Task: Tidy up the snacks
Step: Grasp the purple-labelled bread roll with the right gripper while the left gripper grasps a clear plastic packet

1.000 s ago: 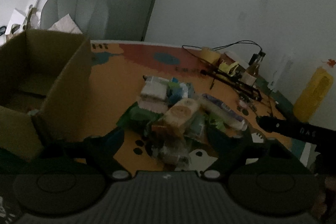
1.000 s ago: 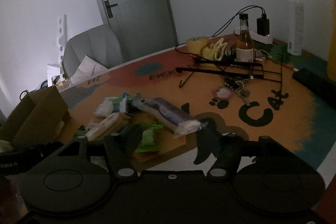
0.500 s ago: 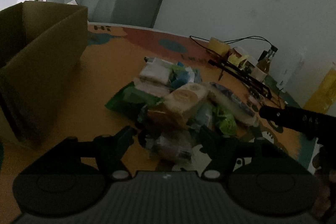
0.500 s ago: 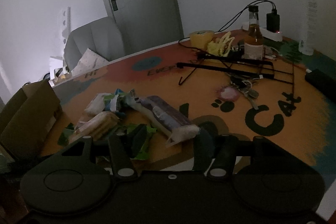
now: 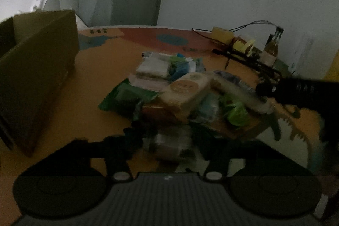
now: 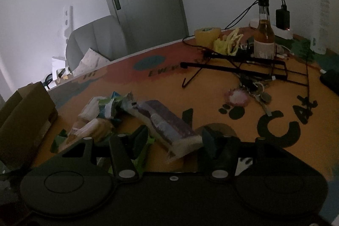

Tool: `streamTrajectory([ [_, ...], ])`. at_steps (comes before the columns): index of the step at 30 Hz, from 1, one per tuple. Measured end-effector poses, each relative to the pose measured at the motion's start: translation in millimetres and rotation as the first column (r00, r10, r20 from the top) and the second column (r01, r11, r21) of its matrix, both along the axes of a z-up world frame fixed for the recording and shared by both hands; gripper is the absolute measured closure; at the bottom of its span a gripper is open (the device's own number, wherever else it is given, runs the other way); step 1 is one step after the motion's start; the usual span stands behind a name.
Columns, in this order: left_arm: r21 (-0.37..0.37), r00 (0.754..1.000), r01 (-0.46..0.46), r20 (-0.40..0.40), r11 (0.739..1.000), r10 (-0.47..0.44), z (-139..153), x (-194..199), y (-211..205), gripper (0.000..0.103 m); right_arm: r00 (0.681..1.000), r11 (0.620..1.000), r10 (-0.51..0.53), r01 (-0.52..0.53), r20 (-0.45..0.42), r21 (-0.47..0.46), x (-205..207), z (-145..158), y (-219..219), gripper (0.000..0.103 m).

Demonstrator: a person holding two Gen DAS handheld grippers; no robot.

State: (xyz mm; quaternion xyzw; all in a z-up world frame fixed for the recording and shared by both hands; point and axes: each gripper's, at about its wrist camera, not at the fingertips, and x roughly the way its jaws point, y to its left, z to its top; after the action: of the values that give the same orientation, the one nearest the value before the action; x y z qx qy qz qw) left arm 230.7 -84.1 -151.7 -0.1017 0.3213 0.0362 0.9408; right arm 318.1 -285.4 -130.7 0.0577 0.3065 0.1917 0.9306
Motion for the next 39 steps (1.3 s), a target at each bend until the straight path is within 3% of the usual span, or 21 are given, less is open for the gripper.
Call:
streamTrajectory([
  [3, 0.000, 1.000, 0.027, -0.015, 1.000, -0.027, 2, 0, -1, 0.064, 1.000, 1.000, -0.001, 0.001, 0.007, 0.000, 6, 0, 1, 0.045],
  [10, -0.010, 1.000, 0.012, -0.025, 1.000, -0.012, 4, -4, 10, 0.066, 1.000, 1.000, -0.009, 0.009, 0.019, -0.009, 18, -4, 7, 0.045],
  [14, -0.016, 1.000, -0.002, -0.026, 1.000, 0.002, 4, -7, 15, 0.066, 1.000, 1.000, -0.009, 0.009, -0.022, -0.016, 22, -12, 8, 0.048],
  [21, -0.035, 1.000, -0.019, -0.012, 0.999, 0.019, 2, -12, 22, 0.066, 0.999, 0.998, -0.022, 0.019, -0.040, -0.065, 8, -19, 7, 0.063],
  [24, -0.041, 1.000, -0.019, -0.007, 0.999, 0.019, 2, -12, 22, 0.066, 0.998, 0.996, -0.041, 0.037, -0.049, -0.080, 2, -16, 6, 0.065],
  [31, -0.030, 1.000, -0.002, 0.010, 1.000, 0.002, 0, -19, 22, 0.065, 0.994, 0.992, -0.070, 0.060, -0.084, -0.111, -22, -13, 6, 0.063],
  [39, 0.011, 1.000, 0.009, 0.026, 1.000, -0.009, -2, -19, 14, 0.062, 0.992, 0.999, -0.033, 0.027, -0.126, -0.048, -36, -8, 4, 0.058],
])
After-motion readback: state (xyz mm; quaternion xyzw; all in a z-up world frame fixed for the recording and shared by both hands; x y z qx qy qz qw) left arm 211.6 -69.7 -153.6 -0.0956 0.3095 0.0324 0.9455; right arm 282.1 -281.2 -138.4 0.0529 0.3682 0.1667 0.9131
